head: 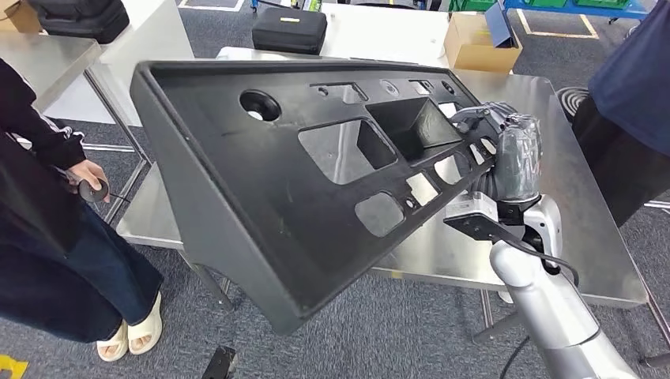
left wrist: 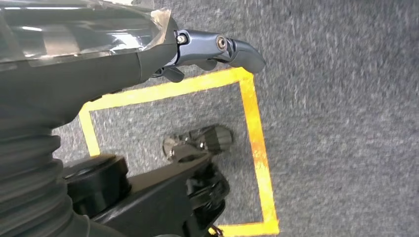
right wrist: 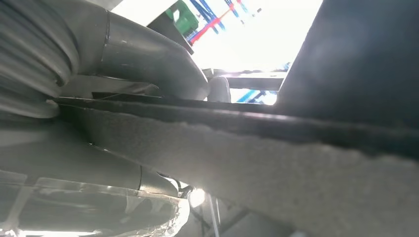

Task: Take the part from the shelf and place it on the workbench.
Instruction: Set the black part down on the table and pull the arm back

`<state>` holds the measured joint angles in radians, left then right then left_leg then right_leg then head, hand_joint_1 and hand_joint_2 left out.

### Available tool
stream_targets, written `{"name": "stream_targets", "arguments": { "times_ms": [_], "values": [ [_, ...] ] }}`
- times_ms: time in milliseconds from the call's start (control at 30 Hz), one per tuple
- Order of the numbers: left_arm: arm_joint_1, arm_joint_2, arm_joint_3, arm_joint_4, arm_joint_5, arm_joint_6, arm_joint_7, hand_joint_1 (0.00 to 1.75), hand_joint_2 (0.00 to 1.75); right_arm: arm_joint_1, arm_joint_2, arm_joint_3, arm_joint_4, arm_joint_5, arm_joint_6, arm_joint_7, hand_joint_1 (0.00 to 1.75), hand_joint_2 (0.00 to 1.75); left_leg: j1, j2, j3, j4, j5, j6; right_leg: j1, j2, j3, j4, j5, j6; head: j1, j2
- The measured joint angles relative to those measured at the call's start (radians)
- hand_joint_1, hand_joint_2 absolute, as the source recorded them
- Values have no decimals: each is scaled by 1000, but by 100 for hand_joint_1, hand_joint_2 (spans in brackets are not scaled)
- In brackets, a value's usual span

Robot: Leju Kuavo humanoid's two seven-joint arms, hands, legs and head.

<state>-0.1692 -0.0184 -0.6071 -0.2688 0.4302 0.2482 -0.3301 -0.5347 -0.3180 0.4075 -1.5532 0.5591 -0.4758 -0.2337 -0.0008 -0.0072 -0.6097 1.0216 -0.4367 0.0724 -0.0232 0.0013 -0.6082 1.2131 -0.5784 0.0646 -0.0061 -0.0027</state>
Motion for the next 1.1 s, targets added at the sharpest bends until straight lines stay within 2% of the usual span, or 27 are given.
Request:
{"name": "stream_targets", "arguments": {
  "times_ms": [33, 67, 100, 133, 167, 233, 267, 300, 367, 433, 500, 533, 567, 600, 633, 700, 733, 767, 867, 900, 933, 967, 1033, 1067, 1100],
  "values": [
    [1, -1, 0, 0, -1, -1, 1, 0, 175, -8, 1, 0, 13, 3, 2, 6, 175, 175, -2, -2, 4, 0, -6, 2, 2, 0, -41, 45, -19, -1, 0, 0],
    [2, -2, 0, 0, -2, -3, 1, 0, 175, -16, 2, 0, 27, 9, 3, 13, 175, 175, -4, -5, 10, 0, -12, 4, 3, 0, -70, 61, -30, 0, 1, 0],
    [4, -3, 0, 0, -3, -4, 2, 0, 175, -25, 2, -1, 40, 15, 3, 19, 175, 175, -7, -9, 18, 0, -19, 5, 5, 0, -81, 44, -23, 4, 1, 0],
    [4, -4, 0, 0, -5, -6, 2, 0, 175, -34, 1, -2, 52, 21, 2, 24, 175, 175, -11, -12, 27, 0, -27, 6, 7, 0, -77, -6, 5, 9, 1, 0],
    [5, -5, 1, 0, -7, -6, 2, 0, 175, -43, 0, -5, 61, 25, 2, 27, 175, 175, -13, -14, 35, -1, -35, 6, 11, -1, -64, -72, 49, 11, 1, 0],
    [6, -7, 2, 0, -8, -6, 3, 0, 175, -60, -2, -10, 76, 28, 2, 28, 175, 175, -17, -17, 49, 0, -50, 1, 21, -1, -39, -175, 126, -1, 0, 0],
    [7, -8, 2, 0, -9, -7, 4, 0, 175, -68, -3, -11, 82, 29, 2, 30, 175, 175, -18, -18, 53, -1, -55, -3, 26, -1, -31, -199, 148, -12, 0, 0],
    [8, -9, 2, 0, -9, -7, 4, 0, 175, -76, -3, -13, 88, 31, 2, 32, 175, 175, -19, -18, 58, 2, -58, -7, 28, 0, -25, -205, 154, -24, 0, 0],
    [10, -9, 3, 0, -9, -8, 5, 0, 175, -95, -6, -16, 100, 37, 2, 41, 175, 175, -19, -17, 56, 19, -61, -15, 20, 2, -4, -213, 158, -40, 1, 0],
    [11, -8, 6, 0, -8, -6, 5, 0, 175, -128, -11, -20, 123, 42, 4, 54, 175, 175, -16, -14, 21, 88, -69, -25, 9, 2, 20, -219, 150, -53, 0, 0],
    [14, -7, 10, 0, -5, -6, 3, 0, 175, -174, -15, -23, 165, 54, 9, 75, 175, 175, -5, -11, -60, 207, -101, -41, 6, 1, 36, -221, 137, -62, -1, 0],
    [17, -6, 11, 1, -3, -6, 3, 0, 175, -196, -17, -25, 192, 64, 12, 87, 175, 175, 1, -9, -103, 257, -122, -48, 5, 1, 43, -221, 129, -62, -1, 0],
    [21, -4, 12, 1, -4, -7, 2, 0, 175, -213, -20, -27, 221, 77, 12, 99, 175, 175, 8, -8, -136, 283, -136, -56, 3, 2, 52, -221, 121, -59, -1, 0],
    [24, -3, 13, 1, -5, -7, 2, 0, 175, -228, -23, -29, 252, 94, 10, 112, 175, 175, 13, -5, -153, 276, -132, -62, 0, 2, 63, -221, 111, -55, -1, 0],
    [27, -2, 14, 1, -7, -8, 2, 0, 175, -243, -27, -30, 285, 116, 6, 124, 175, 175, 18, -2, -151, 236, -106, -68, -4, 2, 77, -221, 101, -49, -1, 0],
    [31, -1, 17, 1, -12, -9, 2, 0, 175, -274, -31, -30, 354, 160, -6, 144, 175, 175, 28, 4, -119, 103, -7, -78, -10, 3, 103, -220, 78, -34, -3, 0],
    [32, 0, 19, 1, -14, -10, 3, 0, 175, -291, -33, -30, 389, 176, -13, 150, 175, 175, 30, 7, -103, 52, 26, -77, -10, 3, 111, -220, 67, -25, -4, 0],
    [32, 0, 20, 1, -15, -10, 3, 0, 175, -304, -35, -30, 421, 188, -20, 155, 175, 175, 29, 7, -92, 23, 46, -71, -9, 4, 115, -223, 57, -16, -5, 0],
    [33, 0, 21, 1, -19, -11, 5, 0, 175, -330, -43, -30, 490, 209, -30, 164, 175, 175, 22, 4, -73, 12, 40, -42, -8, 5, 125, -213, 53, 11, -3, 0],
    [32, 0, 22, 1, -20, -12, 5, 0, 175, -335, -45, -31, 506, 213, -32, 166, 175, 175, 21, 3, -64, 8, 37, -32, -9, 4, 115, -184, 59, 15, -2, 0],
    [32, 0, 22, 1, -20, -12, 5, 0, 175, -339, -48, -31, 521, 216, -33, 169, 175, 175, 20, 1, -54, 6, 33, -24, -10, 4, 87, -141, 62, 17, -1, 0],
    [31, 0, 22, 1, -20, -11, 5, 0, 175, -342, -50, -31, 536, 220, -35, 174, 175, 175, 19, 0, -45, 4, 27, -17, -11, 3, 45, -80, 58, 16, -1, 0],
    [32, -1, 22, 1, -20, -11, 4, 0, 175, -344, -55, -32, 568, 229, -43, 185, 175, 175, 14, -5, -29, 4, 9, -7, -7, 3, -49, 35, 19, 7, -1, 0],
    [32, -1, 22, 1, -20, -10, 4, 0, 175, -343, -58, -33, 587, 232, -49, 189, 175, 175, 12, -8, -18, 4, -2, -5, -5, 3, -86, 60, -6, 3, -1, 0],
    [33, -2, 22, 1, -21, -10, 4, 0, 175, -341, -60, -35, 605, 232, -56, 190, 175, 175, 10, -11, -5, 4, -13, -4, -5, 3, -108, 56, -22, 2, -1, 0]
  ]
}}
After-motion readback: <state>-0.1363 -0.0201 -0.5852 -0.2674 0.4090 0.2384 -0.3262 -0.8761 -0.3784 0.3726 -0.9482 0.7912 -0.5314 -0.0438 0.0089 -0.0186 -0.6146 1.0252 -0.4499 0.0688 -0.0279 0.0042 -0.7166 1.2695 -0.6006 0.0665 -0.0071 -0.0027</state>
